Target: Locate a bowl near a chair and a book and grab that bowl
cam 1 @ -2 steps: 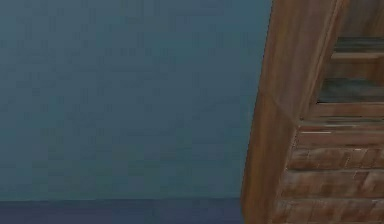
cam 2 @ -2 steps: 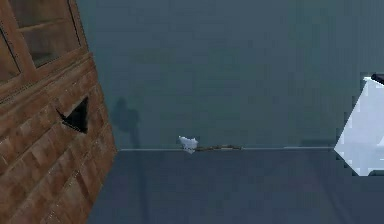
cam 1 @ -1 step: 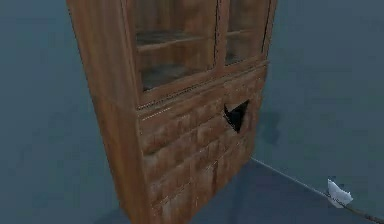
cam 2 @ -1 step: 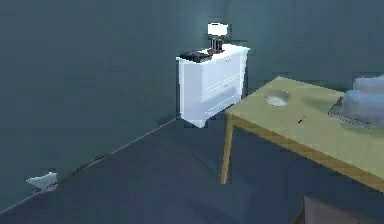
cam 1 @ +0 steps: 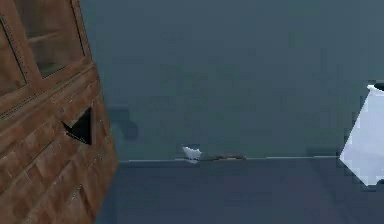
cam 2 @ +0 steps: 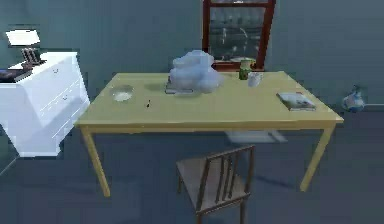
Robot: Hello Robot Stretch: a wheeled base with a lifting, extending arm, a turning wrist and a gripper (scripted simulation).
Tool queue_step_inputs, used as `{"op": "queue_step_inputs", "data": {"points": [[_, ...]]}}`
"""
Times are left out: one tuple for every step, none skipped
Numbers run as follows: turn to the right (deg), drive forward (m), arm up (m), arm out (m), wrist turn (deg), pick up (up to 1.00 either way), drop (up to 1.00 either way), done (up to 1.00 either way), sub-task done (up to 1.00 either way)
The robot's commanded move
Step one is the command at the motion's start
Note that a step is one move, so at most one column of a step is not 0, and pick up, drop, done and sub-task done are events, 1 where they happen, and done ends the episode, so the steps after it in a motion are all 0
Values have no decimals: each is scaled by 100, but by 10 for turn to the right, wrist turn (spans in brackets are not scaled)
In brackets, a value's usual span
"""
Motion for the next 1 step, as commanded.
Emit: {"op": "queue_step_inputs", "data": {"points": [[450, 0, 0, 0, 0, 0, 0, 0, 0]]}}
